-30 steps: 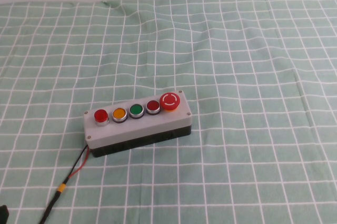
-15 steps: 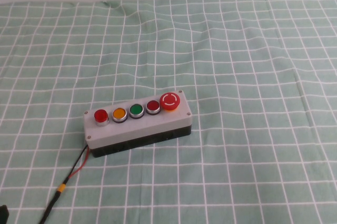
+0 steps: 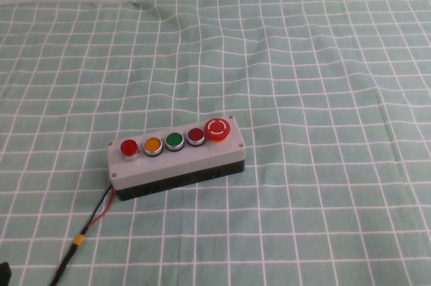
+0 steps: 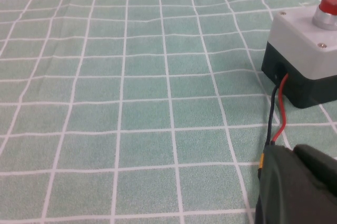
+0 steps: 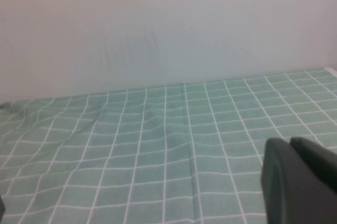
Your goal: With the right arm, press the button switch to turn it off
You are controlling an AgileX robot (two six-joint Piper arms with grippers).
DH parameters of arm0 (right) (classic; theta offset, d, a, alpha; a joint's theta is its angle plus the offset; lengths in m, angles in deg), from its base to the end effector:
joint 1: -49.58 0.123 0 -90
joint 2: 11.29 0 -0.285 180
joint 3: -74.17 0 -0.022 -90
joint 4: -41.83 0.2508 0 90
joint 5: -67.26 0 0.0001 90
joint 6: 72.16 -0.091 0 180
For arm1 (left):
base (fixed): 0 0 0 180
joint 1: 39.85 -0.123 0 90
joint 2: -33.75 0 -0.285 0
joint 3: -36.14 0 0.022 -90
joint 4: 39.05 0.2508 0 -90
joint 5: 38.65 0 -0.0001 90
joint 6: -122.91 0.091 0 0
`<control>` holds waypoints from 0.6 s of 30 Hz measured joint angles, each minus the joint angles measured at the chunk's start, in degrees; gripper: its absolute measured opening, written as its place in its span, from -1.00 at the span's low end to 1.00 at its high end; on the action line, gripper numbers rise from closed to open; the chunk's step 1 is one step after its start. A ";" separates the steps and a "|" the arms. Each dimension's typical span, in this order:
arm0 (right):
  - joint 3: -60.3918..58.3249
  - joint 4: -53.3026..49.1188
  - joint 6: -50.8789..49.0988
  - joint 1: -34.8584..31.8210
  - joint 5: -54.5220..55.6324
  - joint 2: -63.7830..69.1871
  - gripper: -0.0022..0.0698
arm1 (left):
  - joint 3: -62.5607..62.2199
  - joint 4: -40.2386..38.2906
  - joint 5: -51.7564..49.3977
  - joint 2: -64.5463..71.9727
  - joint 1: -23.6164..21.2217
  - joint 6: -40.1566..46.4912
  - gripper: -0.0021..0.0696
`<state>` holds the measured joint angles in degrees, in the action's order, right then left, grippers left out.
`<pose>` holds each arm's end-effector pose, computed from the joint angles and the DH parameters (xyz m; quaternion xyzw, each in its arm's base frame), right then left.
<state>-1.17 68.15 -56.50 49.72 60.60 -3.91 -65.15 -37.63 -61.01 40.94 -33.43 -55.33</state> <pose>0.0542 0.0049 0.2152 0.0448 0.6976 0.0842 0.7101 0.0520 -0.0050 0.1699 0.0643 0.8078 -0.0133 0.5858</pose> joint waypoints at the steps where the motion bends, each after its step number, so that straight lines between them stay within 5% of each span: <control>1: -0.21 0.00 0.43 0.00 -0.23 0.00 -0.98 | 0.00 0.00 0.00 -0.02 0.00 0.00 -0.95; 13: -0.45 -0.30 0.90 0.00 -2.43 0.00 -0.98 | 0.00 0.00 0.00 -0.02 0.00 0.00 -0.95; 18: -0.45 -8.53 -4.32 0.00 -5.36 0.00 -0.98 | 0.00 0.00 0.00 -0.02 0.00 0.00 -0.95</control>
<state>-1.63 59.62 -60.82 49.72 55.24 -3.91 -65.15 -37.63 -61.01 40.91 -33.43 -55.33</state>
